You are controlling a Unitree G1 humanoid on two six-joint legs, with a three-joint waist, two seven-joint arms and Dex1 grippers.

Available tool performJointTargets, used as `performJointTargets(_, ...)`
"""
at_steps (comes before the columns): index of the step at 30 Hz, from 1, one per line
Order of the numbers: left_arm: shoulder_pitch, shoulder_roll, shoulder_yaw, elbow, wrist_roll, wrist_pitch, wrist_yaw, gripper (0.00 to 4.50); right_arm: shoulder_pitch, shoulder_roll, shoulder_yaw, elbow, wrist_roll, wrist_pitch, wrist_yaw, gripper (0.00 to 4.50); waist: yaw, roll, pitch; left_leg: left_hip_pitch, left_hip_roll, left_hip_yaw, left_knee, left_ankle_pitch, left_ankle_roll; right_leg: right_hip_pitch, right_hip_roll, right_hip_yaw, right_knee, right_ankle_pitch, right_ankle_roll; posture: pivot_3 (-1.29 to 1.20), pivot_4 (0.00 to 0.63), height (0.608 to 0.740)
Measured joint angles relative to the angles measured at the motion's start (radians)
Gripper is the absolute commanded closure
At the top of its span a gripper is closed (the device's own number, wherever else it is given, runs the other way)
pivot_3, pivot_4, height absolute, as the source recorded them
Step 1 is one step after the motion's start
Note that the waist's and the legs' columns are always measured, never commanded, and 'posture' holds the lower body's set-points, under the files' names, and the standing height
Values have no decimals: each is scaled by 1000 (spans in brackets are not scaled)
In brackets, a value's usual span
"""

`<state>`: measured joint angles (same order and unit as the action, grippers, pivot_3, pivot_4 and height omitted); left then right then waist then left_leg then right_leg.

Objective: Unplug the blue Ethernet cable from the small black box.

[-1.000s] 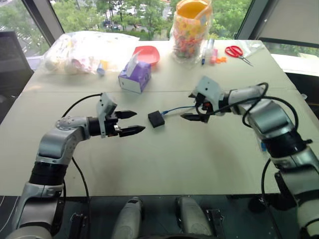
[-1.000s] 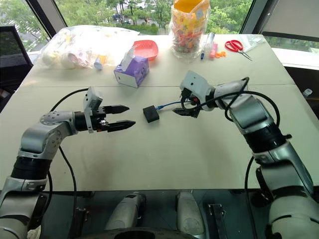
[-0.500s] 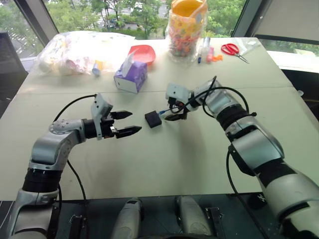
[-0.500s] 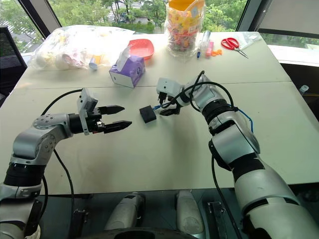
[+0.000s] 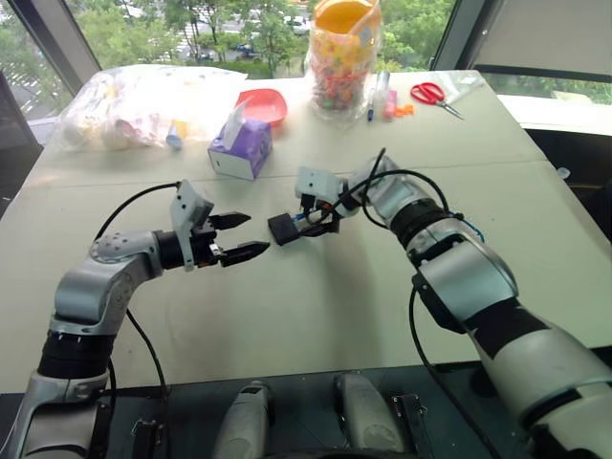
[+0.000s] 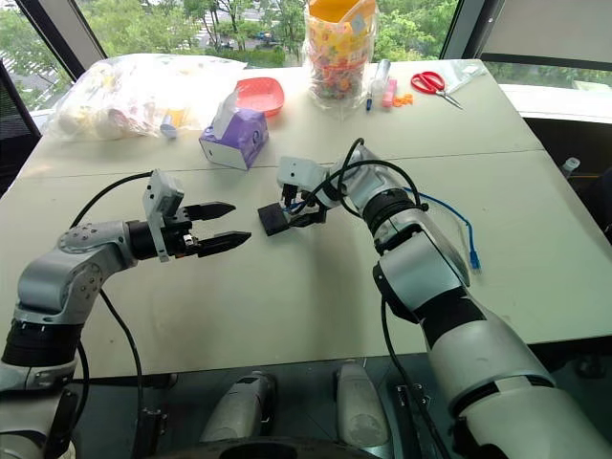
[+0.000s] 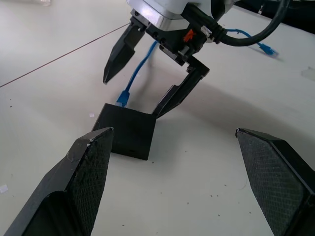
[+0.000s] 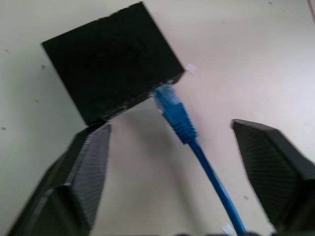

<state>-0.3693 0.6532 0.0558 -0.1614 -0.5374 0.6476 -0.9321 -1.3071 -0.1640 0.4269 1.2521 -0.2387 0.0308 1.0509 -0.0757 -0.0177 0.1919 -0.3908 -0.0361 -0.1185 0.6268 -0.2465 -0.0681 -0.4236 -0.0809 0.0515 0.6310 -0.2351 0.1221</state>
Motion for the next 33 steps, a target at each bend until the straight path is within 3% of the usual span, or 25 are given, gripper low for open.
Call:
performJointTargets(5, 7, 0, 1, -2, -5, 1, 14, 315, 1, 24, -4, 7, -22, -9, 0, 4464, 4, 0, 0, 0, 0, 0, 1, 0, -1, 0, 0, 0, 1, 1, -1, 0, 150, 740)
performJointTargets(12, 1, 0, -2, -2, -9, 1, 16, 315, 40, -5, -5, -44, -54, -70, -51, 4464, 6, 0, 0, 0, 0, 0, 2, 0, -1, 0, 0, 0, 1, 1, -1, 0, 150, 740)
performJointTargets(16, -42, -2, -12, 52, -7, 0, -4, 315, 225, -170, -29, -350, -97, -171, -211, 4464, 29, 0, 0, -2, -2, -1, 3, 1, -1, 0, -1, 0, 0, 1, -1, 0, 150, 740)
performJointTargets(18, -84, -8, -25, 88, -7, 2, -25, 315, 368, -266, -68, -617, -119, -185, -265, 4464, 36, 0, 0, -3, -2, -1, 2, 1, -1, -1, -1, 0, -1, 0, 0, 0, 150, 740)
performJointTargets(22, -174, -30, -59, 151, -15, 18, -77, 315, 579, -355, -125, -1040, -158, -153, -320, 4464, 26, 0, 0, -2, -1, 0, 2, 1, -1, -1, -1, 0, 0, 0, 0, 0, 150, 740)
performJointTargets(28, -284, -48, -105, 248, -44, 91, -193, 315, 745, -386, -150, -1391, -218, -135, -371, 4464, 19, 0, 0, -2, -1, 1, 4, 1, -1, 1, 0, 0, 0, 0, 0, 0, 150, 740)
performJointTargets(33, -342, -72, -123, 287, -61, 113, -257, 315, 765, -381, -130, -1463, -256, -127, -386, 4464, 20, -1, 0, -1, -1, 1, 5, 1, -1, 3, 0, 0, 0, 0, 0, 0, 150, 740)
